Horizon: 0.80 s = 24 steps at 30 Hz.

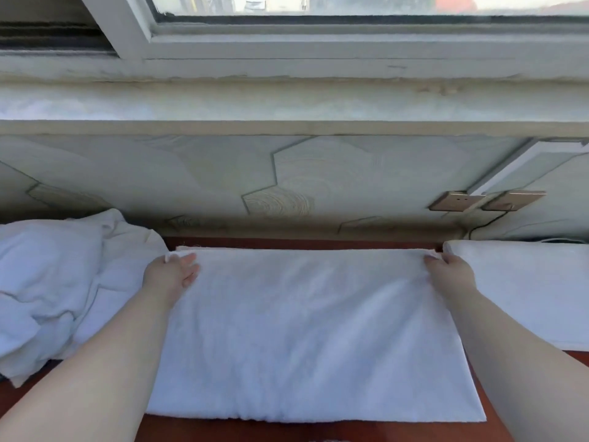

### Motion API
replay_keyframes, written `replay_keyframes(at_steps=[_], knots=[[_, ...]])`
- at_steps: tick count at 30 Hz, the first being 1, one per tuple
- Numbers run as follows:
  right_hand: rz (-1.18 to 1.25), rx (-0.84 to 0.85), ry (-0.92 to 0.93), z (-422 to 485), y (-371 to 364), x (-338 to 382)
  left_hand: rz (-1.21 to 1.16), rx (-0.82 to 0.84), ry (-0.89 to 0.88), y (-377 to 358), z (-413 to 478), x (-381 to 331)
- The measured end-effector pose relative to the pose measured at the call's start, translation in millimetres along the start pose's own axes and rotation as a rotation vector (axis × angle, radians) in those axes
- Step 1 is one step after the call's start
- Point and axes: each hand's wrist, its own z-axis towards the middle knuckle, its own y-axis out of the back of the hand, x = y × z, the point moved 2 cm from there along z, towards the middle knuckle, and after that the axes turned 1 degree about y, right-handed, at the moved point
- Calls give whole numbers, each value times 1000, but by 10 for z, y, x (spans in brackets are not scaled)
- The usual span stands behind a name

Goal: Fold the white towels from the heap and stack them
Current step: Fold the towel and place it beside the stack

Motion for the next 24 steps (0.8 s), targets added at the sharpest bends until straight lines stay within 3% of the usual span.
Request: replay_keyframes(at_steps=[3,7,17,19,22,24], knots=[[-28,-134,-11,128,19,11,-7,-34,-19,-52,111,-56],[-154,14,14,202,-75,56,56,-35,23,-93,210,12],[-106,26,14,174,-158,18,165,-13,34,-104,267,-57],[-101,34,45,162,-180,-33,353,-58,39,-67,255,-77],[-192,80,138,100,-214,-99,832,-113,-72,58,217,-59],[-357,134,192,12,-259,-175,946,-101,-112,165,191,-29]])
